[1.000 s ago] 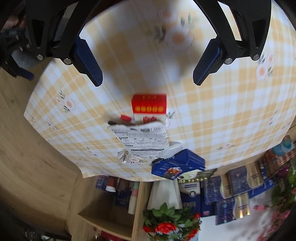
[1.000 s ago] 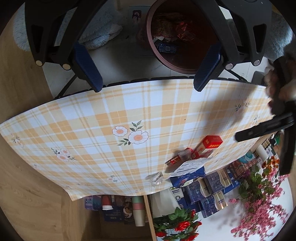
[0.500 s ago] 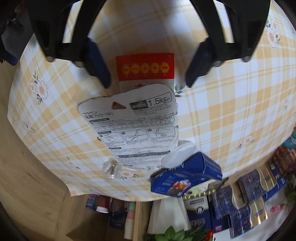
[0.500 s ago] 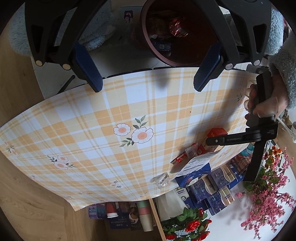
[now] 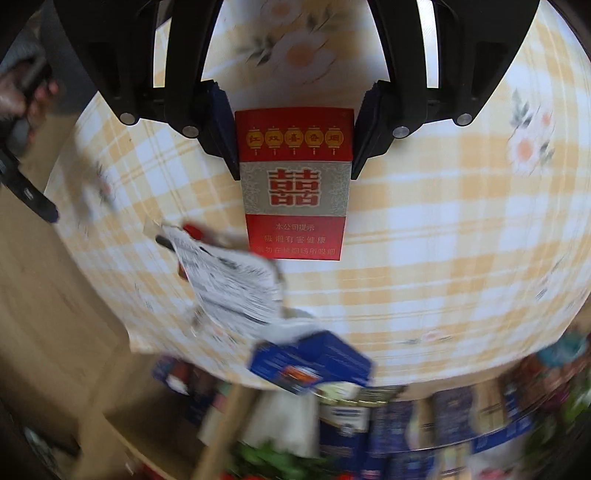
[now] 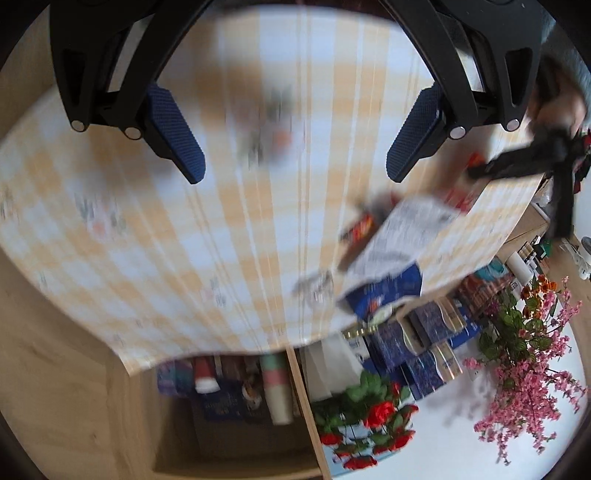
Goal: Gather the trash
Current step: 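Grasp the red box with the left tool, then grasp the clear bag of screws with right tool while left tool holds red box, then carry the red box and screw bag down over the brown bin, then open the left tool to drop the red box into the bin, then open the right tool to drop the screw bag into the bin, then move both tools back up toward the blue box and yogurt cup, then grasp the blue luckin coffee box with the left tool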
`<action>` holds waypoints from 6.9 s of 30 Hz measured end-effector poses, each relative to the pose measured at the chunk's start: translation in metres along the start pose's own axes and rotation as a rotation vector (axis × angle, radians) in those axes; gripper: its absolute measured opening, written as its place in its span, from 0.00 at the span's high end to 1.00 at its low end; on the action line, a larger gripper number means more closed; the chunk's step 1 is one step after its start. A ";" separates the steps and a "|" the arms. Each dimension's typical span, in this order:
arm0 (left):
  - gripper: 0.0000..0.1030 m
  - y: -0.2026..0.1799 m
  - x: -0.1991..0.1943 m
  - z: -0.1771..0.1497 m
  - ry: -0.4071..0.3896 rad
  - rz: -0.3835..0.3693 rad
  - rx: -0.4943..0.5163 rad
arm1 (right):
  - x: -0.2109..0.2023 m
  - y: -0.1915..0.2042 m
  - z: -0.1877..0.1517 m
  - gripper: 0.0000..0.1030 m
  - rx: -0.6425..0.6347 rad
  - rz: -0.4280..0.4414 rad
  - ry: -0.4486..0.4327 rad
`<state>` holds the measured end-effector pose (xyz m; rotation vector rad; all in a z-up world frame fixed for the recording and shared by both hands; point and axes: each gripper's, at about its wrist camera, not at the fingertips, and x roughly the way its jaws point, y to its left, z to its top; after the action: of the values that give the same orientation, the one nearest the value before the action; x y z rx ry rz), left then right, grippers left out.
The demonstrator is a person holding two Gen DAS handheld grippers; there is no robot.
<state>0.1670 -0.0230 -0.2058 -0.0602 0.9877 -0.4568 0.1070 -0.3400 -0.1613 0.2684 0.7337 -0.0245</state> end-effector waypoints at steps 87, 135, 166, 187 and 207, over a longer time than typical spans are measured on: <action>0.23 -0.065 -0.040 -0.194 0.179 -0.036 0.189 | -0.060 0.067 -0.144 0.59 -0.160 0.230 0.191; 0.06 -0.013 -0.120 -0.181 -0.207 0.135 -0.095 | -0.061 0.093 -0.153 0.11 -0.294 0.210 0.199; 0.06 -0.013 -0.123 -0.097 -0.293 0.063 -0.005 | -0.048 0.032 -0.051 0.06 -0.075 0.118 0.070; 0.39 0.034 0.007 0.109 -0.125 -0.130 -0.336 | 0.032 0.029 0.053 0.06 -0.084 0.113 0.053; 0.60 0.057 0.149 0.193 -0.043 0.031 -0.425 | 0.088 -0.012 0.086 0.06 -0.061 0.081 0.077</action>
<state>0.4129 -0.0607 -0.2308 -0.4341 1.0287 -0.2097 0.2277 -0.3672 -0.1615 0.2414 0.7984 0.0857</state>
